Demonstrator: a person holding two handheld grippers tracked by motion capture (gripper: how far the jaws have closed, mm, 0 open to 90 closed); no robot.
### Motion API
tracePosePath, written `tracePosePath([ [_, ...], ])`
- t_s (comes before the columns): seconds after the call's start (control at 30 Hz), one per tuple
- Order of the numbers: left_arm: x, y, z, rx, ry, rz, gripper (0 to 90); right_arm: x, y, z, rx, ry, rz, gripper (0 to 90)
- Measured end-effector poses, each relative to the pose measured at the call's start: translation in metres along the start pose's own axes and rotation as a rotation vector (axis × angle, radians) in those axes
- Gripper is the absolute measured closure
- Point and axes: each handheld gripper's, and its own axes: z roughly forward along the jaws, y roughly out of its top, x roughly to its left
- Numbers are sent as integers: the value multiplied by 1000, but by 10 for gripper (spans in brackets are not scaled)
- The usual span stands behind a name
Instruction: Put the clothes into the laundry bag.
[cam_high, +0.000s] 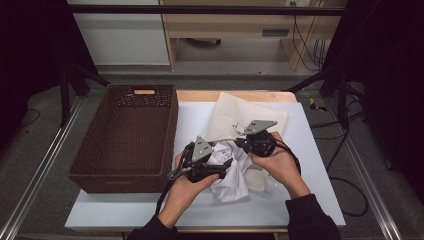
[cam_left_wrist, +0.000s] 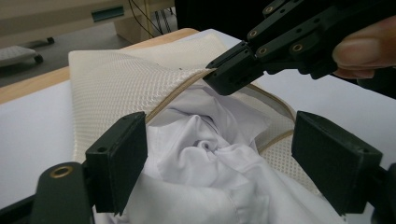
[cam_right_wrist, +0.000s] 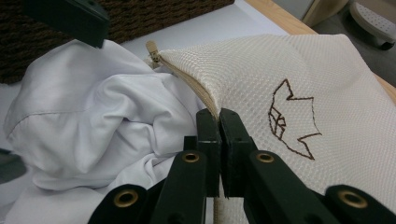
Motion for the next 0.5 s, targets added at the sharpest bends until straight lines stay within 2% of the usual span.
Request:
tracePosePath([
  [0.03,-2,0,-5,3,8,11,197,0,-1,0,-3,-2,2,881],
  [0.13,-3,-1,-10,5,4,3,203,1,-2,0,-12,-7,9,881],
  [0.17,-4,-4,-15,8,4,3,223,1,-3,2,-24,-4,13,881],
  [0.23,-5,-7,-21,20,0,2,247,2,-4,3,-11,-6,-3,881],
  [0.3,-5,-8,-24,19,1,2,280,2,-4,3,-14,-7,2,881],
  [0.33,-5,-10,-27,19,4,0,318,2,-5,3,-19,-6,5,881],
  [0.37,-4,-11,-30,21,8,0,318,2,-5,3,-19,-6,5,881],
  [0.4,-3,-14,-35,24,14,-9,377,4,-6,3,-24,-12,8,881],
  [0.43,-2,-16,-38,24,18,-13,398,4,-6,2,-23,-10,4,881],
  [0.5,-1,-19,-41,29,27,-4,448,5,-7,1,-28,-17,0,881],
])
